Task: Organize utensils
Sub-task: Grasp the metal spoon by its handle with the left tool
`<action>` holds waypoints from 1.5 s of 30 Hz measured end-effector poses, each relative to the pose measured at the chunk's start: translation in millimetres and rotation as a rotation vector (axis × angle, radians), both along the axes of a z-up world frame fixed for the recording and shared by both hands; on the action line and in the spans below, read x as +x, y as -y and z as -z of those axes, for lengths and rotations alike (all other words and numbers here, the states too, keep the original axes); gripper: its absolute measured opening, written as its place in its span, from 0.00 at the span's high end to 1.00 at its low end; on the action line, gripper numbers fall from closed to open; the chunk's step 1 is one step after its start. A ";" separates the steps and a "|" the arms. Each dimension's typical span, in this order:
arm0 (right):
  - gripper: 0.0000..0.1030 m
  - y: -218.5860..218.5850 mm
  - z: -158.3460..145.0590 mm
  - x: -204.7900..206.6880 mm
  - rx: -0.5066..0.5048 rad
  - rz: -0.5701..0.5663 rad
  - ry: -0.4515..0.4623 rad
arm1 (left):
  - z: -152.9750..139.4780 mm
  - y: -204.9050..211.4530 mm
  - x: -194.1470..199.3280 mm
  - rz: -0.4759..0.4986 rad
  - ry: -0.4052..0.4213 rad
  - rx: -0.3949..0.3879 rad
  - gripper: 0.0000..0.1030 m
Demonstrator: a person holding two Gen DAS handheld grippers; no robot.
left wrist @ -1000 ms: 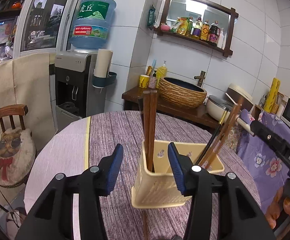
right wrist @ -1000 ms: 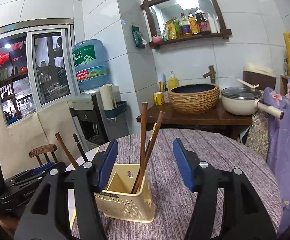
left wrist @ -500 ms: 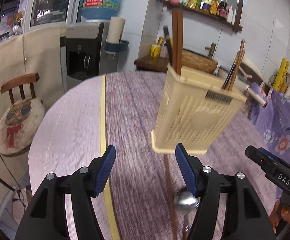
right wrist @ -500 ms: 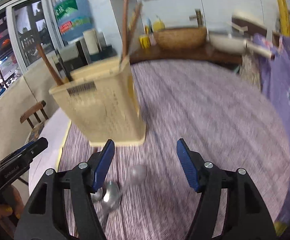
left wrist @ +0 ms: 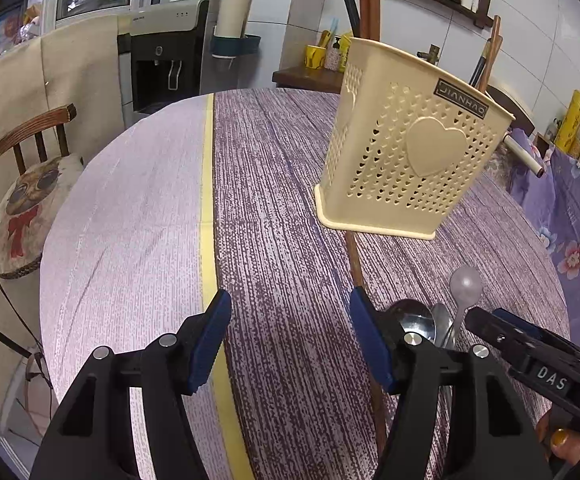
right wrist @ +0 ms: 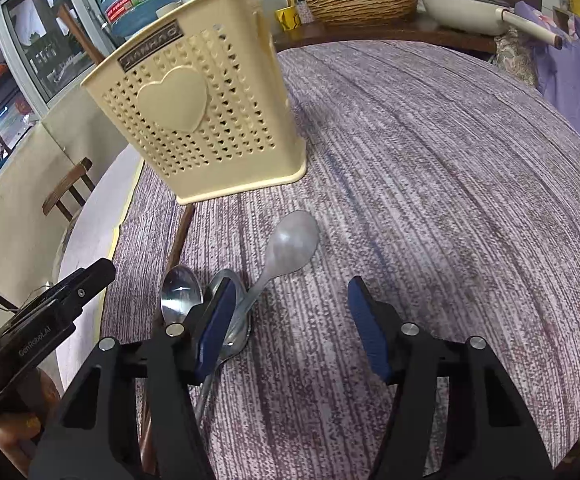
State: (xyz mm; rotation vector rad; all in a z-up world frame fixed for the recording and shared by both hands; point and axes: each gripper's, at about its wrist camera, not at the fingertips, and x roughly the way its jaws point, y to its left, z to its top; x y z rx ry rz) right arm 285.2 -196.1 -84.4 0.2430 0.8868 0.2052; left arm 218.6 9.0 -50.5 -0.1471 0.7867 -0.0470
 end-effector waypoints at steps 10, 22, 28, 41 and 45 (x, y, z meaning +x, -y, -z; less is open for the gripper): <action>0.42 0.3 -8.6 -3.6 -0.028 0.017 0.035 | -1.4 7.6 -4.4 0.059 -0.010 -0.008 0.43; 0.42 37.0 -6.3 -13.0 0.000 0.087 0.034 | 4.9 68.3 3.6 0.241 0.006 0.103 0.43; 0.42 43.4 -4.3 -14.2 0.012 0.085 0.031 | 14.3 76.3 14.9 0.268 -0.030 0.126 0.43; 0.42 41.0 1.6 -12.5 0.031 0.073 0.014 | 16.3 76.6 14.0 0.271 -0.038 0.122 0.55; 0.42 38.9 0.2 -13.0 0.028 0.069 0.017 | 13.6 72.0 13.2 0.261 -0.037 0.098 0.55</action>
